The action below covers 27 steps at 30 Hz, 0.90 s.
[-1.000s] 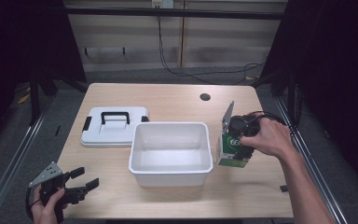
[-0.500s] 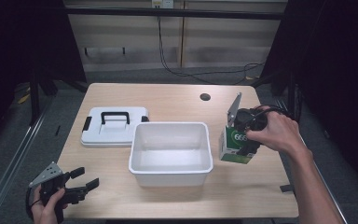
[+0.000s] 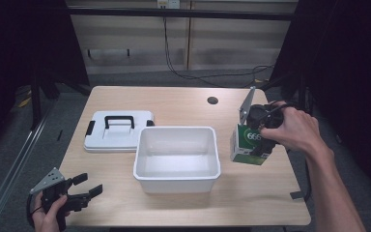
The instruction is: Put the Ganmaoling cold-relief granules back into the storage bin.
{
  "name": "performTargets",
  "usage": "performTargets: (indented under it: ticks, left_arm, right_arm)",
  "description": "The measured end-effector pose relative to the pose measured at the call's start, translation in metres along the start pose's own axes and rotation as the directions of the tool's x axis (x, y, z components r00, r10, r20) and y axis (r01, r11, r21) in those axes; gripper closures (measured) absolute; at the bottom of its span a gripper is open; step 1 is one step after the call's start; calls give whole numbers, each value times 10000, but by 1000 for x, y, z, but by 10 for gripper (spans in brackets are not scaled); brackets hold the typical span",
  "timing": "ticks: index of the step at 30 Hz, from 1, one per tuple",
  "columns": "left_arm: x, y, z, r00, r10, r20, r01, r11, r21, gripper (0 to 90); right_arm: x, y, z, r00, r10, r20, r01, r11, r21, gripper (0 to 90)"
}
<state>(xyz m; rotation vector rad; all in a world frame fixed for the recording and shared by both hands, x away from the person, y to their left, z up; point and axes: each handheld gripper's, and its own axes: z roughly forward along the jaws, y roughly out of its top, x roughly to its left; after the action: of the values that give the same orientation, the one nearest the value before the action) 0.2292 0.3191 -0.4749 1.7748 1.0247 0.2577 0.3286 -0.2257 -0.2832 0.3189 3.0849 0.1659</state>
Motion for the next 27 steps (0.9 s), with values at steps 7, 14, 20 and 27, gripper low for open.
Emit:
performTargets:
  ticks: [7,14,20,27]
  left_arm:
    - [1,0,-1,10000,13,-53,-13,10000,1,159]
    - [0,0,0,10000,-1,-21,1,10000,1,158]
    - [0,0,0,10000,0,7,0,10000,3,159]
    - [0,0,0,10000,45,4,-45,10000,21,159]
  right_arm:
    - [-1,6,-13,9998,38,-178,-40,9999,-110,160]
    - [-1,19,-20,9999,-111,-118,109,9997,-228,161]
    - [-1,36,-24,9992,-388,-116,381,9978,-550,160]
    - [1,55,-25,9980,-612,-183,599,9961,-649,160]
